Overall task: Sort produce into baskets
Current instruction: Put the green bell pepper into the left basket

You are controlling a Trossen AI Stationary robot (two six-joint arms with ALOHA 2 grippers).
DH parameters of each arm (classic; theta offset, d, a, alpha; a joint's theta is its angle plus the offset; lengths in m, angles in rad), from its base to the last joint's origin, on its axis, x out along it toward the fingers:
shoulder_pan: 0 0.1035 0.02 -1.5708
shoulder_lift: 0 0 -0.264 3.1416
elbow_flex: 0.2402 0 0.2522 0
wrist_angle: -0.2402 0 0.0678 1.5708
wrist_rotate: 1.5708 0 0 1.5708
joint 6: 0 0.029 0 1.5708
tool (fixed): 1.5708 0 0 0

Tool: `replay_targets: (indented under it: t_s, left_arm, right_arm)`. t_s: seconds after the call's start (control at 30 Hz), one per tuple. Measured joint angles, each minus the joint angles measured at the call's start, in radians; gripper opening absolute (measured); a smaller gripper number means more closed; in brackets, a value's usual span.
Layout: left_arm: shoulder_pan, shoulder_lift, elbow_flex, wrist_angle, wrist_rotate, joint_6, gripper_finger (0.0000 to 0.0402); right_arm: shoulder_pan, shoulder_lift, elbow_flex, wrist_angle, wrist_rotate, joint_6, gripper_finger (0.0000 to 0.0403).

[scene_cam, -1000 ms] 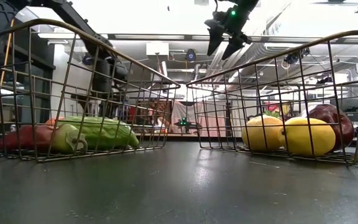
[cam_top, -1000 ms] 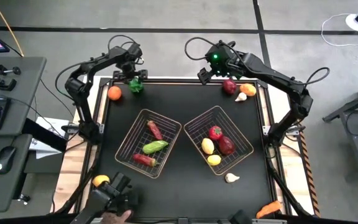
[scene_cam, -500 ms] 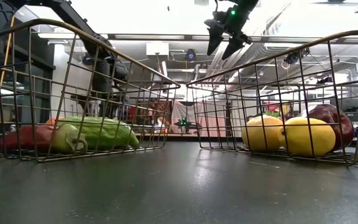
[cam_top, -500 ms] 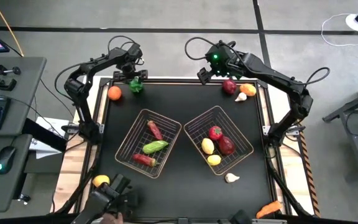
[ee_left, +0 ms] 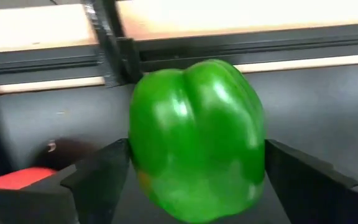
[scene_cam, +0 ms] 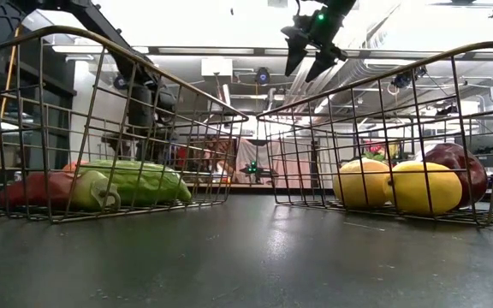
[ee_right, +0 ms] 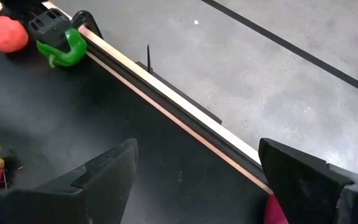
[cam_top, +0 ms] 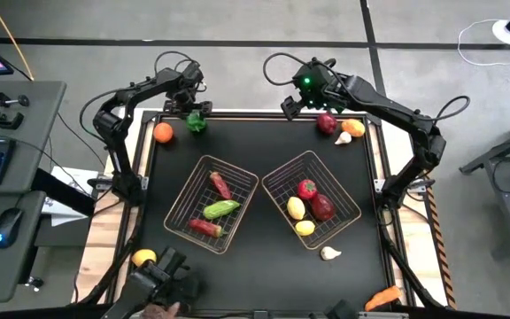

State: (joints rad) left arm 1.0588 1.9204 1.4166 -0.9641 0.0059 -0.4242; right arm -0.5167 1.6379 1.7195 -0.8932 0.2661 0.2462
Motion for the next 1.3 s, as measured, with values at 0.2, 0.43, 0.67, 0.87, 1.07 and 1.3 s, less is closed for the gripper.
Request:
replay_targets:
  t_s: [0.2,0.43,0.67,0.87,1.07,1.3]
  left_arm:
    - [0.0,0.007,-0.003,0.028,0.02,-0.004,0.0396]
    - [-0.006,0.005,-0.002,0.036,0.01,-0.069,0.0395]
    - [-0.028,0.004,-0.002,0.023,0.004,-0.105,0.0395]
    - [-0.04,0.002,-0.055,0.022,-0.004,-0.146,0.0395]
    - [-0.047,0.002,-0.124,0.049,-0.003,-0.193,0.0395]
    - [-0.045,-0.001,-0.123,0.079,-0.037,-0.169,0.0395]
  right_arm:
    - [0.0,0.0,0.0,0.0,0.0,0.0,0.0329]
    - [0.0,0.0,0.0,0.0,0.0,0.0,0.0329]
    - [0.0,0.0,0.0,-0.001,0.0,0.008,0.0329]
    - [0.0,0.0,0.0,-0.001,0.0,0.008,0.0329]
    - [0.0,0.0,0.0,-0.002,0.0,0.008,0.0329]
    - [0.0,0.0,0.0,-0.002,0.0,0.008,0.0329]
